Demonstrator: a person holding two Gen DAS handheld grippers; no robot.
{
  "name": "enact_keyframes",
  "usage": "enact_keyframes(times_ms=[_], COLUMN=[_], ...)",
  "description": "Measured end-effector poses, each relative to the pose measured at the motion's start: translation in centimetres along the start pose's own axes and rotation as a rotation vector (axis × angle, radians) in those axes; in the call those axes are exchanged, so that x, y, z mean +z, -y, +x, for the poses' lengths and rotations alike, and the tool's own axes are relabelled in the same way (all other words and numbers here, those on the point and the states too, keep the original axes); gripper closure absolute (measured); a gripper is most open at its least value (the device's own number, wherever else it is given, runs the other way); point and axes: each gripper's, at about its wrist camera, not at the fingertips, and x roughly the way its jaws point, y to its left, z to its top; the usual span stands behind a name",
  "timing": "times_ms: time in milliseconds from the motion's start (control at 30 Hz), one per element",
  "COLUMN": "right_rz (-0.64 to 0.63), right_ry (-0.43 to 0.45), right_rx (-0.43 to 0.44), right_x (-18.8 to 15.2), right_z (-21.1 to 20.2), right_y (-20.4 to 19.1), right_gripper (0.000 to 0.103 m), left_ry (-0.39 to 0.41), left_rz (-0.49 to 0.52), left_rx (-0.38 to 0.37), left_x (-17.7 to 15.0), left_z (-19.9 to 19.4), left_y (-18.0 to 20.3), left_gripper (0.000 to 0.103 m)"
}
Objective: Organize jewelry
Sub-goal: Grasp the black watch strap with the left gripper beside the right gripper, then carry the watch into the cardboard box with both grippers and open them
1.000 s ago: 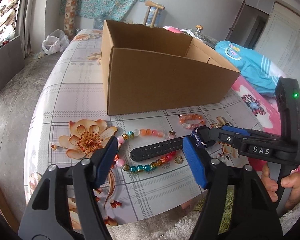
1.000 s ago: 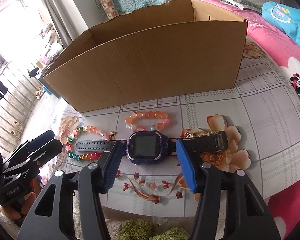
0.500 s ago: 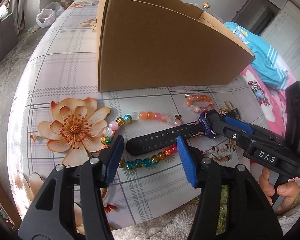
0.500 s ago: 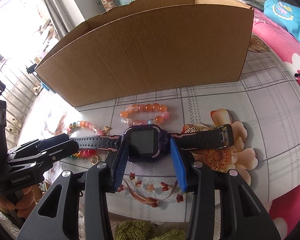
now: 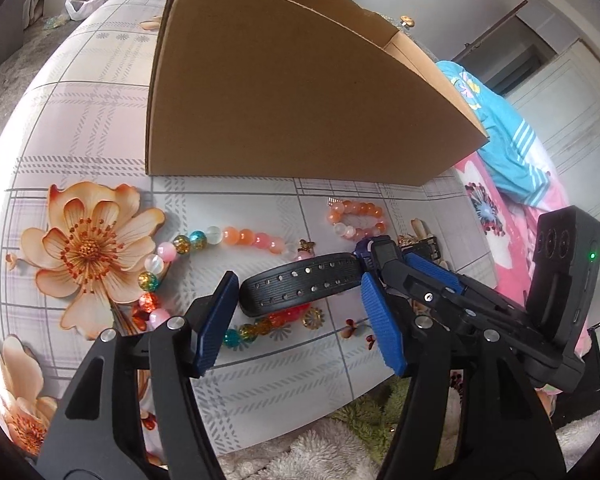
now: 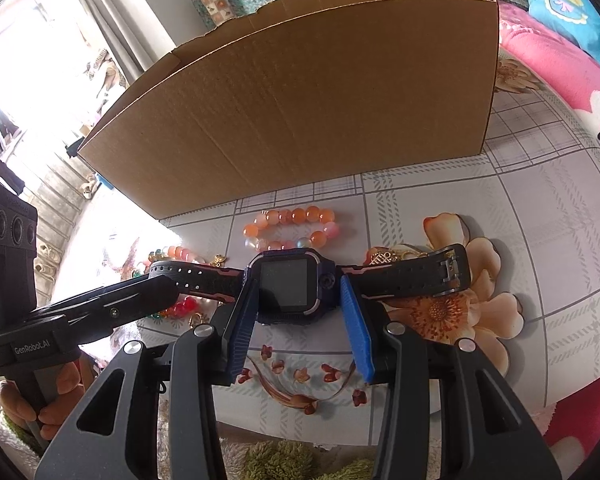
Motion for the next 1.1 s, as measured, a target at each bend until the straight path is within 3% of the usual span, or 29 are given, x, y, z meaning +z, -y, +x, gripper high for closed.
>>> enact_keyframes(times_ms=[133, 267, 400, 533, 767, 1100], right_rz=[0.0, 0.001, -0.007, -0.007, 0.009, 0.103], right_ry=[0.005, 0.011, 0.013, 0.011, 0.029, 0.01], right_rx=[0.012, 0.019, 0.02, 0.029, 0.062, 0.016], right_x=[-0.1, -0.6, -0.6, -0.5, -0.9, -0.9], right_z=[-0.1, -0.5, -0.7, -0.8, -2.6, -4.7], right_y=[0.1, 0.6, 0.5, 0.6, 2.0, 6.6], right_gripper=[0.061, 0.061, 0.061, 0.061, 0.061, 0.06], left_ry=[0.061, 0.085, 0.103, 0.116, 0.134, 0.132], left_rz=[-0.013, 0.001, 0.031, 0.088, 0.215, 0.219], left_rx=[-0.009, 0.019, 0.04, 0.108, 0.27, 0.345], left_x=[0.3, 0.6, 0.4, 0.0, -1.1, -1.5], left_z=[-0.6, -0.5, -0.1, -0.2, 0.4, 1.2], left_y=[0.8, 1.6, 2.4, 3.2, 5.1, 4.8], left_gripper=[0.045, 0.061, 0.07, 0.08, 0.084, 0.084])
